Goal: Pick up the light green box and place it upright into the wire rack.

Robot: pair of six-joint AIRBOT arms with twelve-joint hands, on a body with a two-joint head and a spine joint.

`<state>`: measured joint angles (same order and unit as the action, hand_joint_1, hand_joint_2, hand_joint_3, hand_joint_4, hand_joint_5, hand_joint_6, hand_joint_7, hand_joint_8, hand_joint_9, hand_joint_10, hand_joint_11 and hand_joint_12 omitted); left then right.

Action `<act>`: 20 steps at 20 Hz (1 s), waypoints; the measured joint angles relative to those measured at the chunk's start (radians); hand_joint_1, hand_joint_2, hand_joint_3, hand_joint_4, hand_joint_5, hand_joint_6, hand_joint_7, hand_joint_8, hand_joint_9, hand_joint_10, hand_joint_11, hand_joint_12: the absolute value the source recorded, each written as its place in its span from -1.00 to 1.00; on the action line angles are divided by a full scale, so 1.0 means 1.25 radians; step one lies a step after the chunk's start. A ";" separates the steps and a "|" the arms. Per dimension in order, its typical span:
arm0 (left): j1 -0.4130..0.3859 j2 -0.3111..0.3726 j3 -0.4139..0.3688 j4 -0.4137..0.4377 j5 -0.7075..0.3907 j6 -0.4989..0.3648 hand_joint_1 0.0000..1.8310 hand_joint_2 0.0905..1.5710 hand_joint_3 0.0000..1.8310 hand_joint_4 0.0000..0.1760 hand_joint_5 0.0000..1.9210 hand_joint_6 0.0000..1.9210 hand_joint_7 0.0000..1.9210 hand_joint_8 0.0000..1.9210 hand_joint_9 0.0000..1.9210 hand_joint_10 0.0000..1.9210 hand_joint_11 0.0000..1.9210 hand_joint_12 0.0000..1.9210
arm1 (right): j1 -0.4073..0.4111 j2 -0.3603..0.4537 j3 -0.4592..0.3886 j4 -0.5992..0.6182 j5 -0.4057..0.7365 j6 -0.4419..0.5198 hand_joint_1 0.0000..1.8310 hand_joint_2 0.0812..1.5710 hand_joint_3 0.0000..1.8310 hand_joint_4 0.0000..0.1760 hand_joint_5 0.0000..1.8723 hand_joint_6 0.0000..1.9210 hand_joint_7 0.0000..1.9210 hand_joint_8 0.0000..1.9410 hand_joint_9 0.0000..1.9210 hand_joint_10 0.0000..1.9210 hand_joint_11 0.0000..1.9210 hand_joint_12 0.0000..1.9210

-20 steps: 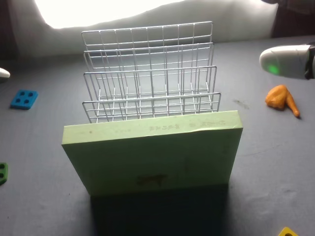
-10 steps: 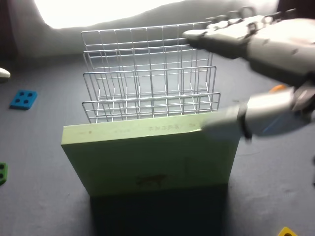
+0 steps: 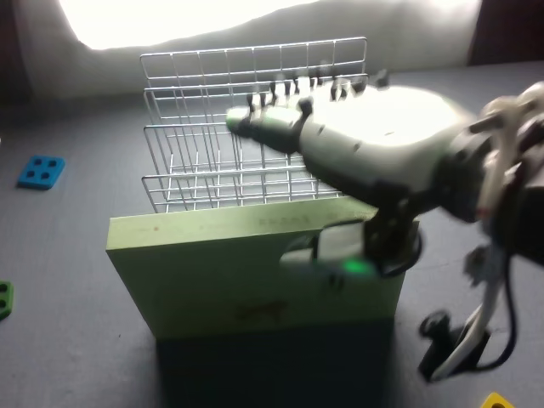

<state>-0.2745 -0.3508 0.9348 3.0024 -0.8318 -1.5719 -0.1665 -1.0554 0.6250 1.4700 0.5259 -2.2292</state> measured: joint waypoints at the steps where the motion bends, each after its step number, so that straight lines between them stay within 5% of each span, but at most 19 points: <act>1: 0.000 0.000 0.000 0.000 0.000 0.000 -1.00 0.53 -1.00 -0.71 -0.75 -0.99 -0.74 -0.99 -0.81 -0.99 -1.00 -0.67 | 0.000 -0.028 0.006 0.074 0.020 -0.036 0.10 0.36 -0.98 -1.00 -0.90 -0.99 -0.96 -0.99 -1.00 -1.00 -1.00 -1.00; 4: 0.000 0.000 0.000 0.000 0.000 -0.002 -0.98 0.55 -1.00 -0.70 -0.75 -1.00 -0.74 -1.00 -0.82 -1.00 -1.00 -0.70 | 0.012 -0.084 0.034 0.176 0.042 -0.065 0.06 0.37 -0.98 -1.00 -0.88 -0.99 -0.94 -0.99 -0.98 -0.99 -0.99 -0.99; 11: 0.000 0.000 -0.001 0.000 0.000 -0.003 -0.99 0.56 -1.00 -0.65 -0.78 -1.00 -0.77 -0.99 -0.83 -1.00 -1.00 -0.89 | 0.012 -0.107 0.060 0.210 0.066 -0.085 0.13 0.33 -1.00 -1.00 -0.87 -0.99 -0.96 -1.00 -0.99 -1.00 -0.99 -0.99; 20: -0.007 0.000 -0.001 0.000 -0.002 -0.003 -0.96 0.54 -1.00 -0.56 -0.78 -1.00 -0.76 -1.00 -0.82 -1.00 -1.00 -0.86 | 0.012 -0.107 0.064 0.235 0.050 -0.093 0.17 0.33 -1.00 -1.00 -0.86 -0.99 -0.94 -0.99 -0.98 -0.99 -1.00 -1.00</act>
<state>-0.2829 -0.3508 0.9337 3.0024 -0.8337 -1.5753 -0.1520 -1.1892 0.7052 1.7638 0.5884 -2.3455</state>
